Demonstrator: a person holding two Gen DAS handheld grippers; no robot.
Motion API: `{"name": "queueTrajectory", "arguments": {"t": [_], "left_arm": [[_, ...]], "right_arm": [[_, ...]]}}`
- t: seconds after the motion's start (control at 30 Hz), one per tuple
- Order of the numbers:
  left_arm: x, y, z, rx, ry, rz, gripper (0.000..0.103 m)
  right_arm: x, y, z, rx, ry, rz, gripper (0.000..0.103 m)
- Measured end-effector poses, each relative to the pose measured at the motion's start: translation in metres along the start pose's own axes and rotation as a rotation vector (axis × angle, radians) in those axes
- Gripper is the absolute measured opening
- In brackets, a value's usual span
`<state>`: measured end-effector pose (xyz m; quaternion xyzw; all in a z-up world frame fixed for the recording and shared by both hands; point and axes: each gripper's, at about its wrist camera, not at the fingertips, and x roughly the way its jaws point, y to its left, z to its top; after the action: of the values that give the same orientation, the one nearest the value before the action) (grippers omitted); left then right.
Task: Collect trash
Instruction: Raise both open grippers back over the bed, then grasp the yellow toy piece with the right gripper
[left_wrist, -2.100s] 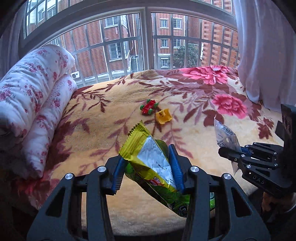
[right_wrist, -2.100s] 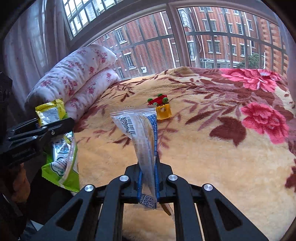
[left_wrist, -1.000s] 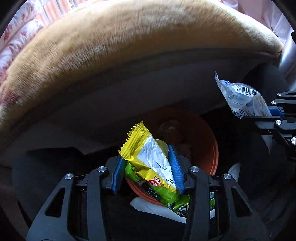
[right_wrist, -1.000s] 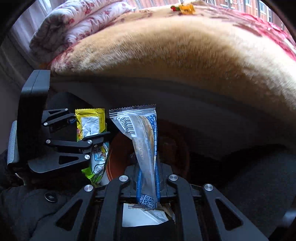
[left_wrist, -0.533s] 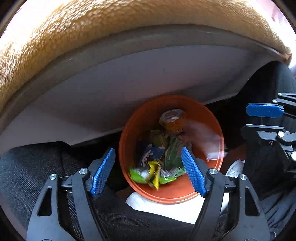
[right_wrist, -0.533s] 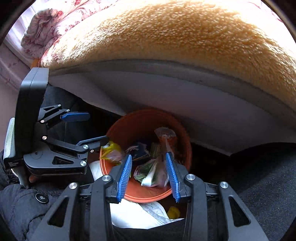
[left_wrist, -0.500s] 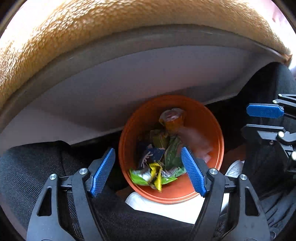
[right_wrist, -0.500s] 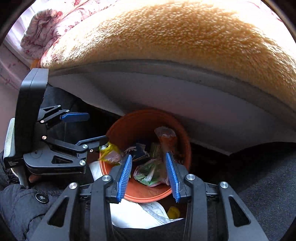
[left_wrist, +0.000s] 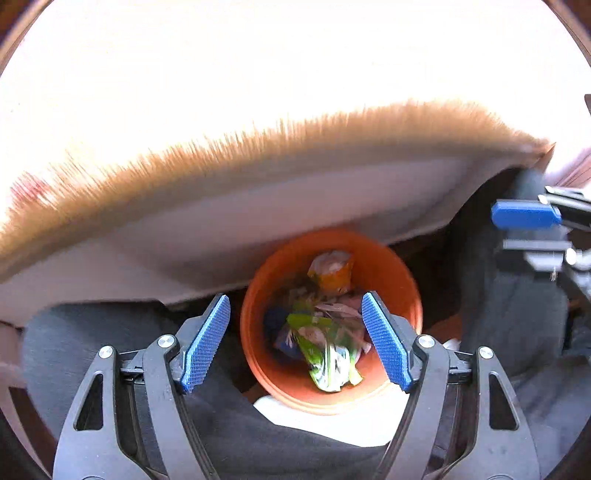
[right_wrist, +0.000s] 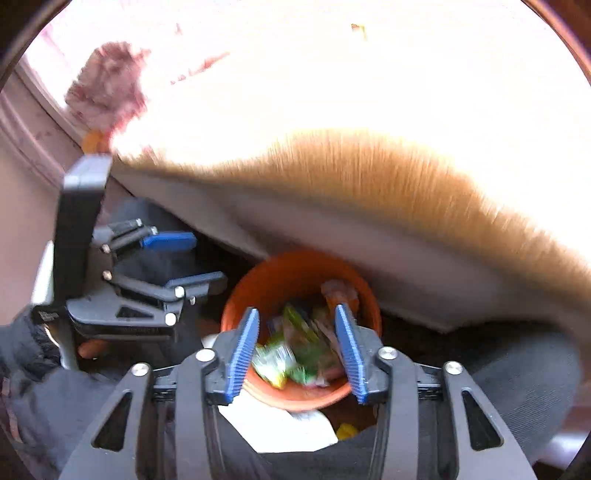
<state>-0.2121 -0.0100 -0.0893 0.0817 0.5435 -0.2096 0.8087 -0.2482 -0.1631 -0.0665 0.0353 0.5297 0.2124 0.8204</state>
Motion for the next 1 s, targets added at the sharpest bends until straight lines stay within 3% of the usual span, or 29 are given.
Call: {"name": "queueTrajectory", "arguments": {"t": [0.07, 0.2, 0.43, 0.5, 0.73, 1.0], "left_arm": [[-0.022, 0.001, 0.006, 0.013, -0.067, -0.014, 0.079], [-0.060, 0.003, 0.021, 0.031, -0.211, 0.043, 0.085], [-0.080, 0.016, 0.048, -0.037, -0.310, 0.107, 0.086], [-0.083, 0.020, 0.055, -0.056, -0.326, 0.118, 0.086], [-0.080, 0.039, 0.080, -0.092, -0.334, 0.127, 0.086], [-0.067, 0.054, 0.100, -0.120, -0.330, 0.112, 0.086]], "right_arm": [[-0.020, 0.000, 0.017, -0.011, -0.065, 0.002, 0.053], [-0.041, -0.007, 0.062, -0.039, -0.168, -0.050, 0.054], [-0.025, -0.021, 0.159, -0.070, -0.267, -0.142, 0.056], [-0.014, -0.026, 0.187, -0.083, -0.287, -0.162, 0.062], [0.029, -0.060, 0.279, -0.076, -0.279, -0.193, 0.063], [0.075, -0.092, 0.324, -0.060, -0.233, -0.227, 0.067]]}}
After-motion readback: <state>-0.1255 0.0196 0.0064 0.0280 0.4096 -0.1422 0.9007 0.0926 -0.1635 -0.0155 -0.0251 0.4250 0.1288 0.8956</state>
